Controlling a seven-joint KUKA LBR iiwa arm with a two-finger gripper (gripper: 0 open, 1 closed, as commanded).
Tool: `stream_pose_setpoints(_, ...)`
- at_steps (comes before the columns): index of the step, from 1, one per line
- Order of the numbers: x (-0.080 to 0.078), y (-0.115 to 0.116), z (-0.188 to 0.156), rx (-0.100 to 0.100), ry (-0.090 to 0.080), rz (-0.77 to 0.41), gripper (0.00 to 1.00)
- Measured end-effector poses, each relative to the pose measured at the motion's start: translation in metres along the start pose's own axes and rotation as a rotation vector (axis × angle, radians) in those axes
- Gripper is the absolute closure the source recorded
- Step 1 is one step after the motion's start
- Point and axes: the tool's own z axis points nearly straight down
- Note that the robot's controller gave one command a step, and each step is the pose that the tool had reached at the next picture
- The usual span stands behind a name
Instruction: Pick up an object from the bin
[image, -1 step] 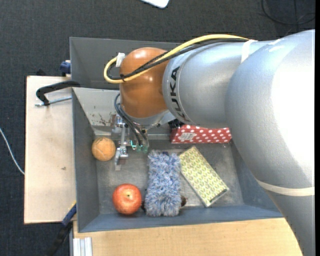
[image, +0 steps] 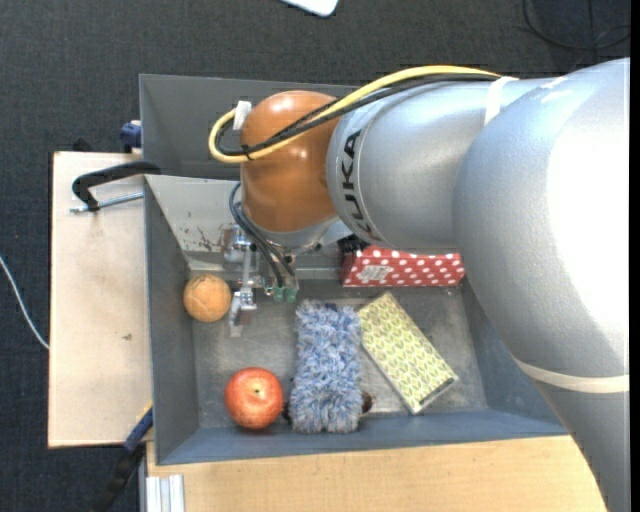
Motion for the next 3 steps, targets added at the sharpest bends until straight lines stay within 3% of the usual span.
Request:
stream_pose_setpoints(1, -0.008, 0.01, 0.041, -0.001, -0.006, -0.035, 0.0)
stream_pose_setpoints(2, -0.009, 0.019, 0.061, -0.001, -0.005, -0.076, 1.0)
stream_pose_setpoints(3, -0.009, 0.019, 0.061, -0.001, -0.005, -0.076, 1.0)
